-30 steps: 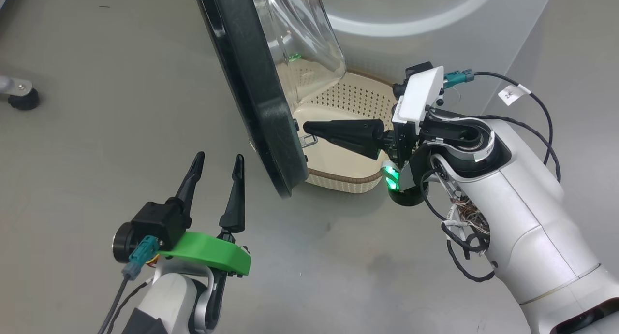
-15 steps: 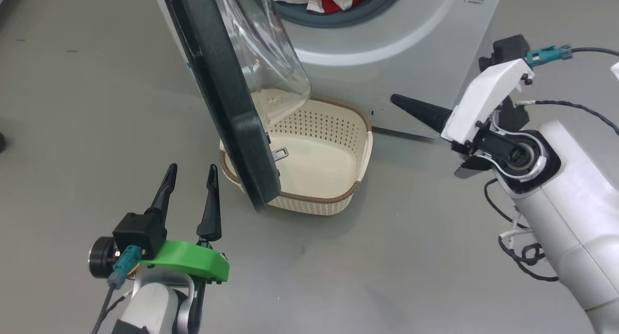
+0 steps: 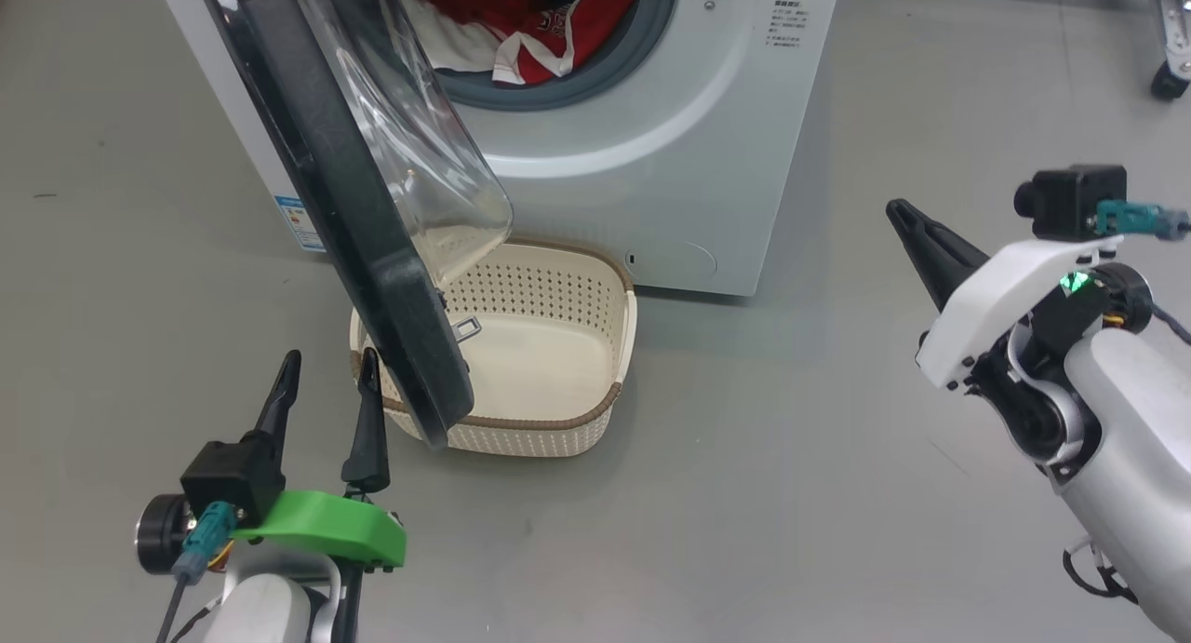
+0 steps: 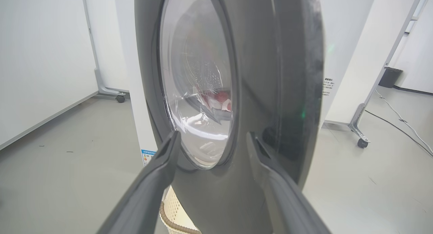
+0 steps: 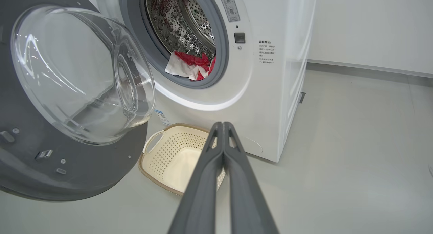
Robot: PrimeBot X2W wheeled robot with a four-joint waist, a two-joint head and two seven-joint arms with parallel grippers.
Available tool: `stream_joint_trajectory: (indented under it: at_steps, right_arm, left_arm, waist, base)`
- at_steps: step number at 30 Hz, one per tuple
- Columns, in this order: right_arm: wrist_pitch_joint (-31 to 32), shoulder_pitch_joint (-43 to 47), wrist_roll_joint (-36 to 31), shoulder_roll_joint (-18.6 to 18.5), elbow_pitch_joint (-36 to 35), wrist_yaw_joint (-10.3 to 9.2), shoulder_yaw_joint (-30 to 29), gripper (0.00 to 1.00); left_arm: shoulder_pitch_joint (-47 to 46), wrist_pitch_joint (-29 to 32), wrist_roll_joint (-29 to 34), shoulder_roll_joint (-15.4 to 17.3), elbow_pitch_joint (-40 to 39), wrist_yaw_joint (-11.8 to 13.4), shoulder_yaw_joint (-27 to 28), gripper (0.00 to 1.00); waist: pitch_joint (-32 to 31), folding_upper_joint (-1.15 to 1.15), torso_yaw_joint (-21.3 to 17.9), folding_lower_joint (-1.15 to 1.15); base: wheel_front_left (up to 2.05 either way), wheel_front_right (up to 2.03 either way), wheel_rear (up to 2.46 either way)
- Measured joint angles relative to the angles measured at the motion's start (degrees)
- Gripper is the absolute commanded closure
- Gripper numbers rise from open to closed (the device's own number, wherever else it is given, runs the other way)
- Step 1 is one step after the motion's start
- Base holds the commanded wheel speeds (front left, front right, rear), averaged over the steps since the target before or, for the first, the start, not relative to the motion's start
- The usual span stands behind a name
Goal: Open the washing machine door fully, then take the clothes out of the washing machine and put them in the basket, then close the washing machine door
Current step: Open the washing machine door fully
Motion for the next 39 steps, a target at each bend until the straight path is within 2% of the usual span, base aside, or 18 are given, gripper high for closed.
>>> stream_joint_trajectory:
  at_steps: [4,8,13,17,24,25,26,27,32,39]
  right_arm:
    - [-7.04,4.39,-2.04,0.09,-0.04,-2.08,-1.48,1.00]
    - [-12.89,9.21,-0.92,1.44,-0.23,-4.42,-4.41,1.00]
    - [-19.27,12.19,-2.50,1.82,-1.27,-5.77,-5.17,1.00]
    - [-21.40,15.58,-3.58,1.69,-1.48,-6.56,-4.79,1.00]
    - [-21.58,19.09,-6.20,2.02,-3.22,-9.01,-5.79,1.00]
    - [-21.58,19.59,-6.71,2.01,-3.43,-9.18,-5.71,0.72]
    - [-21.58,20.04,-7.88,1.96,-3.66,-9.49,-5.63,0.53]
    - [-21.58,20.35,-8.75,1.91,-3.88,-9.59,-5.66,0.00]
    - [-21.58,21.86,-13.21,1.46,-4.93,-11.03,-6.57,0.00]
    - [-21.58,23.23,-17.25,3.01,-8.73,-11.68,-10.65,0.00]
  left_arm:
    - [0.58,0.00,0.00,0.05,-0.08,-0.02,1.83,0.00]
    - [0.71,0.00,0.01,0.16,-0.24,-0.11,3.24,0.00]
    - [1.70,0.00,0.46,0.48,-0.55,-0.56,4.83,0.00]
    - [2.40,0.00,1.32,0.46,-0.56,-1.01,5.36,0.00]
    - [3.36,0.00,1.56,0.43,-0.57,-1.94,5.67,0.00]
    - [3.36,0.00,1.56,0.42,-0.60,-2.02,5.79,0.00]
    - [3.36,-0.01,1.57,0.42,-0.60,-2.03,5.90,0.00]
    - [3.36,-0.01,1.57,0.42,-0.60,-2.10,6.00,0.00]
    - [3.75,0.00,1.68,0.41,-0.60,-2.54,6.32,0.00]
    - [4.54,0.00,2.01,0.37,-0.56,-3.03,6.49,0.00]
  waist:
    - [-0.90,0.00,-1.44,0.00]
    - [-1.65,0.00,-2.44,0.00]
    - [-2.27,0.00,-3.49,0.00]
    - [-2.86,0.00,-4.07,0.00]
    - [-3.38,0.00,-4.73,0.00]
    - [-3.40,0.00,-4.77,0.00]
    - [-3.42,0.00,-4.81,0.00]
    - [-3.45,0.00,-4.86,0.00]
    - [-3.71,0.00,-5.09,0.00]
    - [-3.95,0.00,-5.36,0.00]
  base:
    - [0.00,0.00,0.00]
    - [0.00,0.00,0.00]
    - [0.00,0.00,0.00]
    - [0.00,0.00,0.00]
    - [0.00,0.00,0.00]
    - [0.00,0.00,0.00]
    - [0.00,0.00,0.00]
    - [0.00,0.00,0.00]
    - [0.00,0.00,0.00]
    - [0.00,0.00,0.00]
